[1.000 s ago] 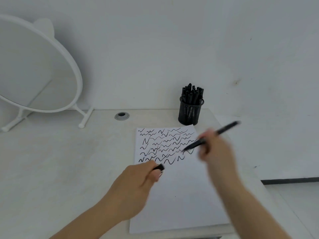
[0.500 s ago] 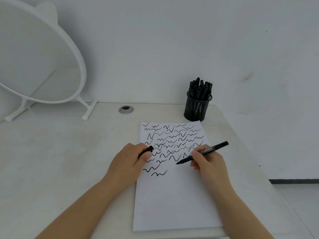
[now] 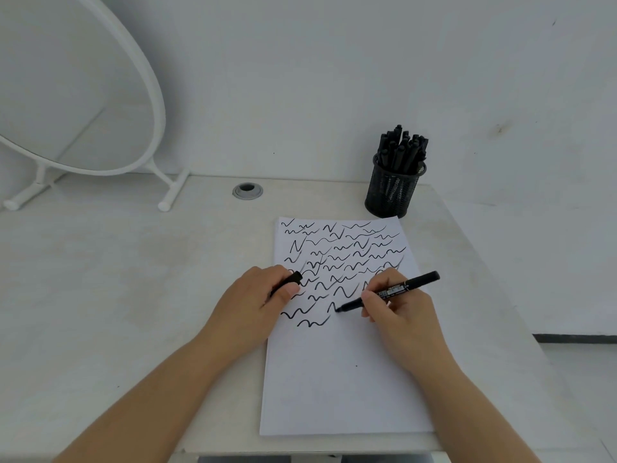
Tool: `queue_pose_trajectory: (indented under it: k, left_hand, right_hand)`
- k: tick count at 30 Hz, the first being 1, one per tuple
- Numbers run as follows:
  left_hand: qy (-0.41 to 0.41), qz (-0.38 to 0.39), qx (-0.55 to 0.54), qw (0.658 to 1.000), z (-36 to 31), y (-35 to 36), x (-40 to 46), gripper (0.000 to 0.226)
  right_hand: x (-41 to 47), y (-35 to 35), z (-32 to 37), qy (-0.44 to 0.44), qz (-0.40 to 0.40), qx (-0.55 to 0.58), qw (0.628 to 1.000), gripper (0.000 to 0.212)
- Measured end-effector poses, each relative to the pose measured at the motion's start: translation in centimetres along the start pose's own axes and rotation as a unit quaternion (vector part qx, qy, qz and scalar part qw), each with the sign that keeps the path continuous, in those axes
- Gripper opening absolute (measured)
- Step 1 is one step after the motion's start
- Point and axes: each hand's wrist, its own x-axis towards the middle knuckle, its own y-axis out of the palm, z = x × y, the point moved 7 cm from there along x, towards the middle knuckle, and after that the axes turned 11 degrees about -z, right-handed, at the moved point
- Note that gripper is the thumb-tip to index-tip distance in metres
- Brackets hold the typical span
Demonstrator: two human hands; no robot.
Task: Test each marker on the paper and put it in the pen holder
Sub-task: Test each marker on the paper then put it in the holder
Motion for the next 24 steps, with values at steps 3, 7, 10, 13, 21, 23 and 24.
queue_pose_trajectory:
  k: [3, 7, 10, 13, 21, 23, 24]
  left_hand:
    - [-0.004, 0.000, -0.002, 1.000, 0.0, 0.0, 0.0, 0.022]
    - [0.008, -0.009, 0.001, 1.000, 0.0, 0.0, 0.0, 0.021]
    - [0.034, -0.011, -0.006, 0.999, -0.5, 0.1, -0.1, 0.016]
    - [0.052, -0.008, -0.010, 0.999, -1.1, 0.2, -0.2, 0.016]
    - [0.102, 0.037, -0.007, 0.994, -2.3, 0.9, -0.7, 0.013]
    - [0.108, 0.039, -0.009, 0.993, -2.5, 0.9, -0.7, 0.013]
    - [0.109, 0.039, -0.011, 0.993, -2.6, 0.9, -0.7, 0.013]
  right_hand:
    - [0.2, -0.7, -0.3, 0.006, -0.021, -0.011, 1.000, 0.013]
    - [0.3, -2.3, -0.2, -0.002, -0.109, -0.017, 0.994, 0.018]
    - [0.3, -3.2, 0.2, 0.000, -0.156, 0.047, 0.987, 0.026]
    - [0.5, -2.8, 0.4, 0.022, -0.108, 0.146, 0.983, 0.033]
    - [0.6, -0.7, -0.1, 0.101, 0.036, 0.334, 0.937, 0.028]
    - [0.6, -0.5, -0.1, 0.102, 0.034, 0.329, 0.938, 0.024]
    - [0.5, -0.5, -0.1, 0.104, 0.033, 0.326, 0.939, 0.021]
